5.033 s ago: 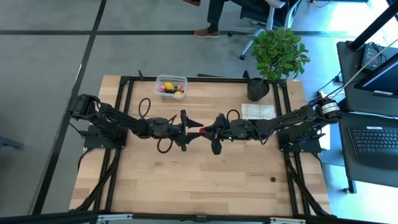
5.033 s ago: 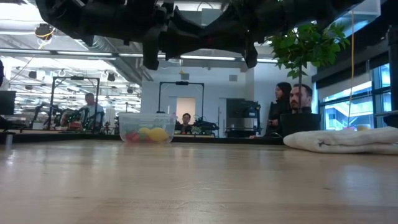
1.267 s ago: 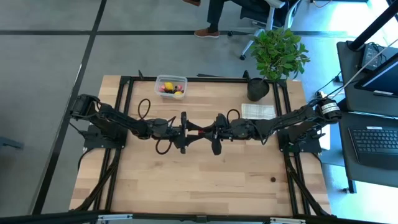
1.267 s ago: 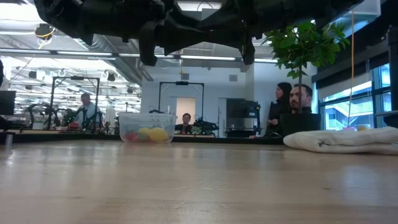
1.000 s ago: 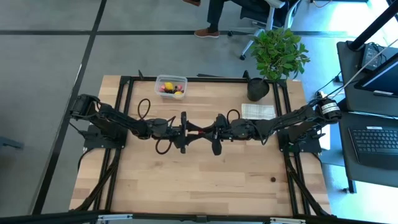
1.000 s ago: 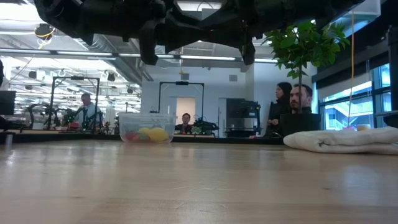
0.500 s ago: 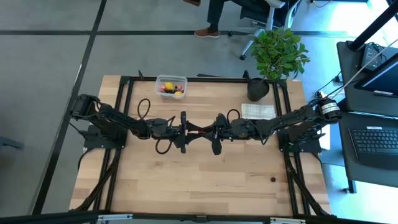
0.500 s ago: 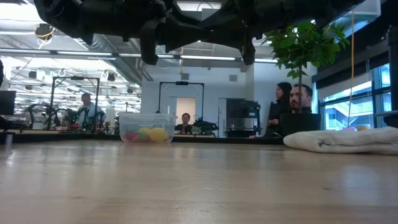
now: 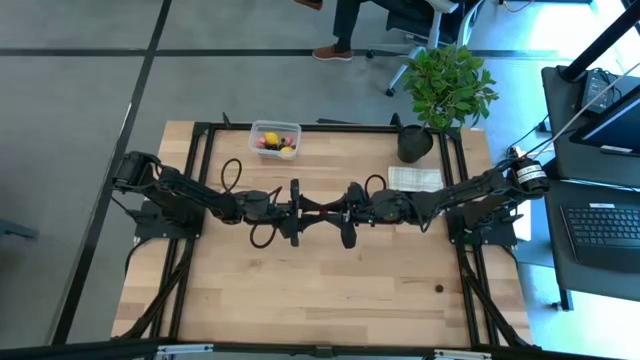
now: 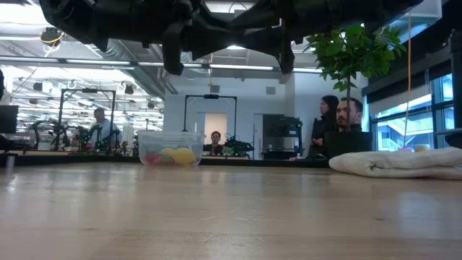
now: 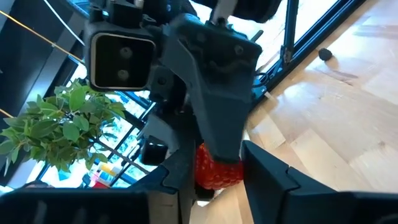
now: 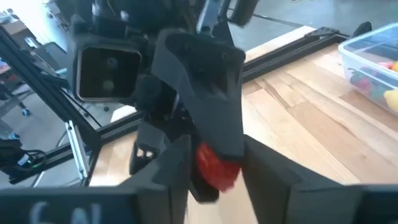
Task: Pick and placing Produce into tupperware
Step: Put the red raspberry into the transparent bin
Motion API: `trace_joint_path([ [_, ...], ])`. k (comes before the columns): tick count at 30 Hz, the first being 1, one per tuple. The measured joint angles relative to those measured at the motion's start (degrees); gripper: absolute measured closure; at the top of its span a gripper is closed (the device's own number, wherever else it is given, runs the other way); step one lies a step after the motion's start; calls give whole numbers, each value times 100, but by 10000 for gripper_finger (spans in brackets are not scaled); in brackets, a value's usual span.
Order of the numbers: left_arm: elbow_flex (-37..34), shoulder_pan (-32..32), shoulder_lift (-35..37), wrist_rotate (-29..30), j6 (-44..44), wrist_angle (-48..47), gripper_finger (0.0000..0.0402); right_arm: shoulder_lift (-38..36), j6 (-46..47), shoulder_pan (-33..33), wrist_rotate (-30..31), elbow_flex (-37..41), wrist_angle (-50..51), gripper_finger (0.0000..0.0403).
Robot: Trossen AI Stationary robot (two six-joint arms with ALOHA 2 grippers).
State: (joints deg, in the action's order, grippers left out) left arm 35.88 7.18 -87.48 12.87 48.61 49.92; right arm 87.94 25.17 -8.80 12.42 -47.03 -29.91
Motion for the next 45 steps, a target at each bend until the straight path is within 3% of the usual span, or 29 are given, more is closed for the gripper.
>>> trace_joint_path([
  [7, 1, 2, 0, 68, -2, -29, 303, -44, 2, -2, -177, -9, 195, 226],
  [12, 0, 11, 0, 529, -53, -38, 298, -48, 186, 17, -275, -9, 580, 218],
  [18, 0, -42, 8, 992, -164, -19, 324, -48, 577, -8, -991, -9, 1258, 217],
  [28, 0, -388, 11, 1300, -454, -58, 316, -48, 750, 1, -976, -9, 1862, 220],
  [35, 0, -197, 13, 1158, -470, -80, 322, -48, 297, 120, -323, -9, 2076, 220],
  [45, 0, -68, 17, 1548, -235, -58, 324, -48, 315, 269, -288, -9, 2128, 221],
])
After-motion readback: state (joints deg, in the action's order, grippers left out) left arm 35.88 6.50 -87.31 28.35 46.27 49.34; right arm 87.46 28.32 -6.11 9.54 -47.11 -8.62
